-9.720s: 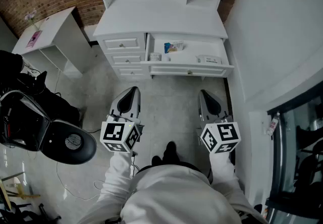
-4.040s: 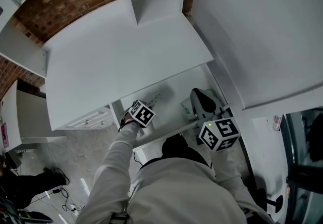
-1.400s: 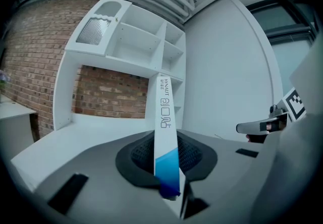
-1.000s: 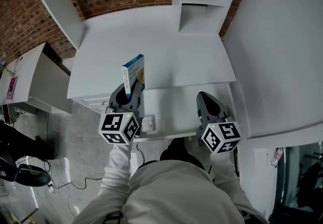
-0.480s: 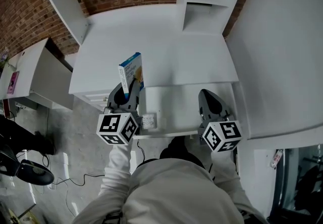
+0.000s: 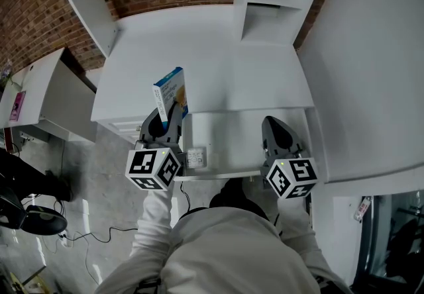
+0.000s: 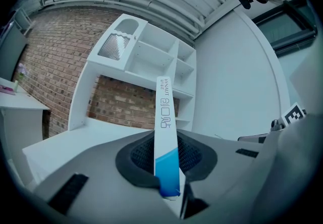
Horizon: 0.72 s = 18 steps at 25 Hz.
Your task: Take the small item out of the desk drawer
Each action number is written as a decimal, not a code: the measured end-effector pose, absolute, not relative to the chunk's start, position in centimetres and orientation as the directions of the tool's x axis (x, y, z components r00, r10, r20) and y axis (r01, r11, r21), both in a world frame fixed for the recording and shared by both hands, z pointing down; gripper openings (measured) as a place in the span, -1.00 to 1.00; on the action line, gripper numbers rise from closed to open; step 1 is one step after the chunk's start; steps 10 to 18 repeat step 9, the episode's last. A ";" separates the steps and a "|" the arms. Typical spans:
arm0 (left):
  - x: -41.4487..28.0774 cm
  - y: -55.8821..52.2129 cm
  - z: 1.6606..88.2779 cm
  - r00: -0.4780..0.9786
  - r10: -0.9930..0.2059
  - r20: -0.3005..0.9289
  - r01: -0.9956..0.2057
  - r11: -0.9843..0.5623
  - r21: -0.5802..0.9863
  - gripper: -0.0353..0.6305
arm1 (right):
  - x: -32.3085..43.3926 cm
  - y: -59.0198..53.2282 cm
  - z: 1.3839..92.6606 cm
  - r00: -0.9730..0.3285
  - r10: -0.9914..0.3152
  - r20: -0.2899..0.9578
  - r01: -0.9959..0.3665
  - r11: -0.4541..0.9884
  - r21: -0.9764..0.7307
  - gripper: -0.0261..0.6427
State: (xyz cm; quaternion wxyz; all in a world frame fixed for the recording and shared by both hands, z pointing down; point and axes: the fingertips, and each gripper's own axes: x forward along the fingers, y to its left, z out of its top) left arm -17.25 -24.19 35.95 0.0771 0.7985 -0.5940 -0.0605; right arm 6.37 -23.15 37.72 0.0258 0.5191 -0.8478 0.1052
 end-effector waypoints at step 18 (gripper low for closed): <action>-17.6 -24.0 35.4 0.276 -0.961 -0.019 -0.940 -0.274 0.201 -0.67 | 6.3 -23.2 37.3 -0.460 -0.876 0.144 -0.885 0.441 -0.147 -0.84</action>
